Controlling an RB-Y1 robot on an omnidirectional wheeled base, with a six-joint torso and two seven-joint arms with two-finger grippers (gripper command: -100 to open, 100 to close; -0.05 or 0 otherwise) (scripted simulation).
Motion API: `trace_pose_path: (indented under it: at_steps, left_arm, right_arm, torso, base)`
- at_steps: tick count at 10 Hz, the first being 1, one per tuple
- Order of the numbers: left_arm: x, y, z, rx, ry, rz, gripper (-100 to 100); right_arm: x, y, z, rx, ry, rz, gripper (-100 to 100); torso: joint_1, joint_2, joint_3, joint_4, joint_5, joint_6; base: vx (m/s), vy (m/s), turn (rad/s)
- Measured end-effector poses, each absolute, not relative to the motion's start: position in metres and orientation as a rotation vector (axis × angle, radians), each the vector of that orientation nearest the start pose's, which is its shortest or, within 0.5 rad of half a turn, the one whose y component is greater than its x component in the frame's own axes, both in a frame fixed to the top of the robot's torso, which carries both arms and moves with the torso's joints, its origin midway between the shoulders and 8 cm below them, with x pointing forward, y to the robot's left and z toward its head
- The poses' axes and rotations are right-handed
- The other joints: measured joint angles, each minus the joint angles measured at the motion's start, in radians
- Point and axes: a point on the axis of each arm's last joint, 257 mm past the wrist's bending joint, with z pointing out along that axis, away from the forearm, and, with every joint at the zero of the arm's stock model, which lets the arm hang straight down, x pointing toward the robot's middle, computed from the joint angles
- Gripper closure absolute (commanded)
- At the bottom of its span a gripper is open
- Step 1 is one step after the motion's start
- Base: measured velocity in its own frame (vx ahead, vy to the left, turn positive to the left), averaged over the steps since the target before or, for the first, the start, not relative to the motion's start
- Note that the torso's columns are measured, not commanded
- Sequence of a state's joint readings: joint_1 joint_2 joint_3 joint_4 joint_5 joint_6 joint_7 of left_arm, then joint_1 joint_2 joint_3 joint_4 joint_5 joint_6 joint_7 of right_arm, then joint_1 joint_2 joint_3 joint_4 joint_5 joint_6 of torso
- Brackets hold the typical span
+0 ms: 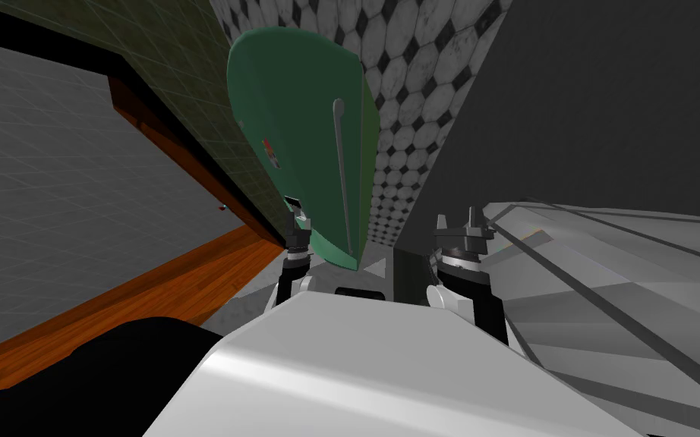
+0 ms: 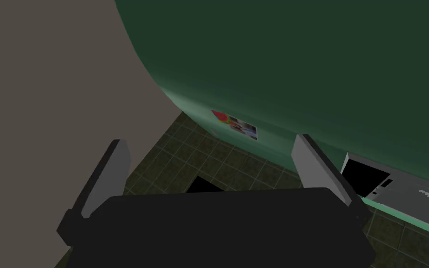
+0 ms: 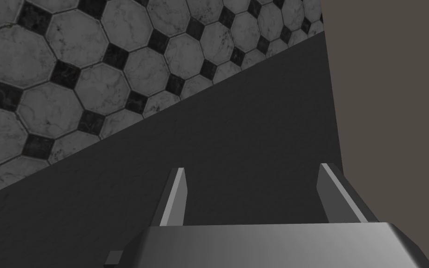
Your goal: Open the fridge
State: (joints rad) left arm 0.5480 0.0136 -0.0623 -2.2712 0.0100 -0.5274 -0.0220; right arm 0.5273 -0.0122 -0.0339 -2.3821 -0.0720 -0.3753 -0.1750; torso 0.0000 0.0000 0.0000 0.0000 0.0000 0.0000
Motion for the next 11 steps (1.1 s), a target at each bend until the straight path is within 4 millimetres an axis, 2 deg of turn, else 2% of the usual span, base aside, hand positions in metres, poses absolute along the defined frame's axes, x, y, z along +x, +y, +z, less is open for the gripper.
trace_pose_path:
  at_steps: [2,9,10,11]
  left_arm:
    - [0.3402,0.2638,0.0096,-0.676,0.64,-1.329,0]
    - [0.3401,0.2637,0.0098,-0.675,0.64,-1.329,0]
    - [0.3401,0.2637,0.0098,-0.675,0.64,-1.329,-100]
    - [0.341,0.2628,0.0071,-0.671,0.662,-1.333,-100]
  right_arm:
    - [0.3388,-0.2977,0.0383,0.792,0.557,1.46,0]
    - [0.3387,-0.2976,0.0384,0.791,0.556,1.46,0]
    - [0.3387,-0.2976,0.0384,0.791,0.556,1.46,0]
    - [0.3388,-0.2977,0.0382,0.792,0.557,1.46,0]
  torso:
    - [0.0,0.104,-0.209,0.105,0.0,0.0]
    - [0.0,0.618,-1.234,0.617,0.0,0.0]
    - [0.0,0.691,-1.382,0.691,0.0,0.0]
    - [-0.001,0.724,-1.452,0.724,0.0,0.0]
  base:
    - [0.0,0.0,0.0]
    - [0.0,0.0,0.0]
    - [0.028,-0.02,0.036]
    - [0.042,-0.04,0.048]
